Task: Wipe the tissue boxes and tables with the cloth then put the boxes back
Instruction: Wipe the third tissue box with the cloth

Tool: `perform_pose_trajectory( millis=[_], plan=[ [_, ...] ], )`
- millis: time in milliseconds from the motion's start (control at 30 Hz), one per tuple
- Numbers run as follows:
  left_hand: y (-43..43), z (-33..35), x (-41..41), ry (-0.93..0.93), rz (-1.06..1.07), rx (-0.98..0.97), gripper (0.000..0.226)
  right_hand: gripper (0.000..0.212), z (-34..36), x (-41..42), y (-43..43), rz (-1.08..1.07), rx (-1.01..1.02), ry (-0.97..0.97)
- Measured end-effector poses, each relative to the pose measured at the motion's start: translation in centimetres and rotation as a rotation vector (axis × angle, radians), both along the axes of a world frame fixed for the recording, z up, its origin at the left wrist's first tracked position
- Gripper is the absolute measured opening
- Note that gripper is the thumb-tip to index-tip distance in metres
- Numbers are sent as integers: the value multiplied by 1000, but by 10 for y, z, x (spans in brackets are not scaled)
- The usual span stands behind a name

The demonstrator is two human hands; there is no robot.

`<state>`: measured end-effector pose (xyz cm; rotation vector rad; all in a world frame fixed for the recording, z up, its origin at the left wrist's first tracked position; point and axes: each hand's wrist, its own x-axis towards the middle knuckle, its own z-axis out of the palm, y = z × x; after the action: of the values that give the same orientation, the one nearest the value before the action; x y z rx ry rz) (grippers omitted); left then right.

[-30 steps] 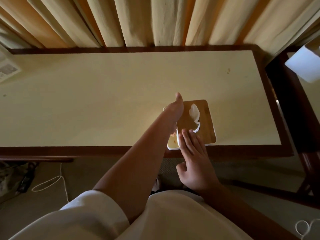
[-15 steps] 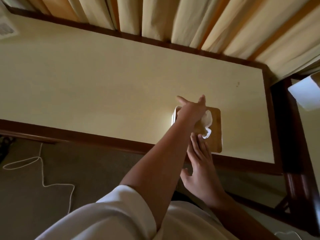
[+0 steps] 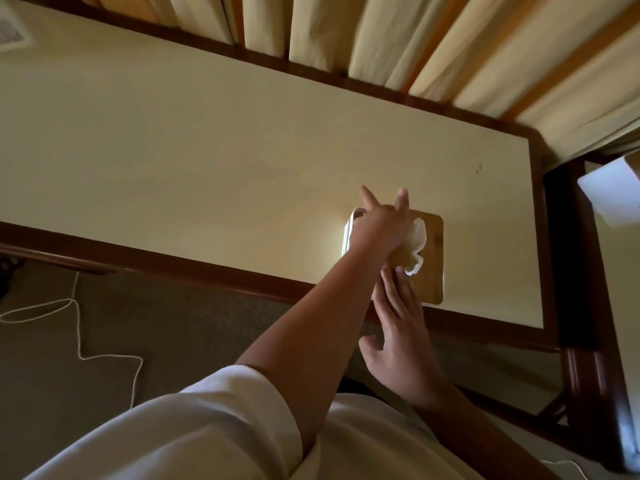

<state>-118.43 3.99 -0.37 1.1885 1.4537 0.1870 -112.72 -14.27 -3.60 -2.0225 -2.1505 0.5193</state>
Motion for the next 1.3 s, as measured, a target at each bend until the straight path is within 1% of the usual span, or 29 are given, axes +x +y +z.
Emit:
perform_pose_trajectory(
  millis=[33, 100, 200, 233, 300, 333, 433, 533, 633, 733, 767, 833, 867, 933, 967, 1000, 1033, 1067, 1100, 1167, 1200, 1267, 1300],
  plan=[
    [0, 0, -1, -1, -48, 33, 60, 101, 0, 0, 0, -5, 5, 2],
    [-1, 1, -4, 34, -93, 76, 54, 102, 0, 0, -1, -6, 14, -1],
    [1, -9, 0, 48, -55, 62, 54, 101, -1, 0, 0, 2, 21, -3],
    [0, -10, 2, 28, 7, 15, 62, 101, -1, 0, 0, 5, 17, -7],
    [0, -8, 7, 13, 124, -92, 92, 101, -1, 1, 1, 11, 10, -9],
    [0, -4, 7, 2, 154, -130, 97, 101, 0, 2, 1, 12, 11, -8],
    [-4, 4, 5, -63, 216, -139, 70, 97, -1, 1, 0, 4, 14, 3],
    [-3, 1, 5, -93, 271, -87, 65, 95, -1, 1, 1, -9, 7, 7],
    [-2, -1, 6, -46, 362, -123, 63, 96, -1, 1, 0, -13, -8, 15],
    [-10, -1, 4, -76, 420, -76, 40, 96, 0, 0, -1, -21, -13, 29],
    [-13, 0, 2, -76, 424, -67, 37, 96, 1, 0, -1, -22, -12, 28],
    [-10, 3, 0, -87, 362, -83, 43, 95, 1, 0, 0, -19, -12, 26],
    [-4, 2, 3, -130, 341, -103, 49, 95, 2, 0, 0, -12, -16, 25],
    [7, 3, 11, -83, 316, -174, 64, 95, 2, 2, -1, 7, -20, 20],
    [11, 4, 12, -56, 382, -244, 70, 96, 3, 2, -1, 11, -19, 24],
    [14, 2, 13, -41, 455, -274, 74, 97, 4, 3, 0, 13, -21, 32],
    [14, 3, 13, -46, 482, -253, 76, 99, 6, 2, 0, 16, -24, 37],
    [15, 2, 14, -92, 486, -227, 73, 101, 6, 2, 1, 19, -26, 37],
    [17, -1, 13, -100, 449, -208, 68, 102, 7, 2, 1, 19, -31, 39],
    [21, -7, 10, -71, 389, -241, 64, 103, 7, 2, 1, 25, -27, 41],
    [21, -9, 8, -94, 449, -261, 65, 103, 7, 2, 0, 21, -28, 40],
    [20, -13, 7, -52, 426, -172, 64, 103, 8, 2, 1, 7, -20, 51],
    [17, -11, 5, -69, 390, -145, 61, 102, 7, 2, 1, 4, -18, 51]
  ],
)
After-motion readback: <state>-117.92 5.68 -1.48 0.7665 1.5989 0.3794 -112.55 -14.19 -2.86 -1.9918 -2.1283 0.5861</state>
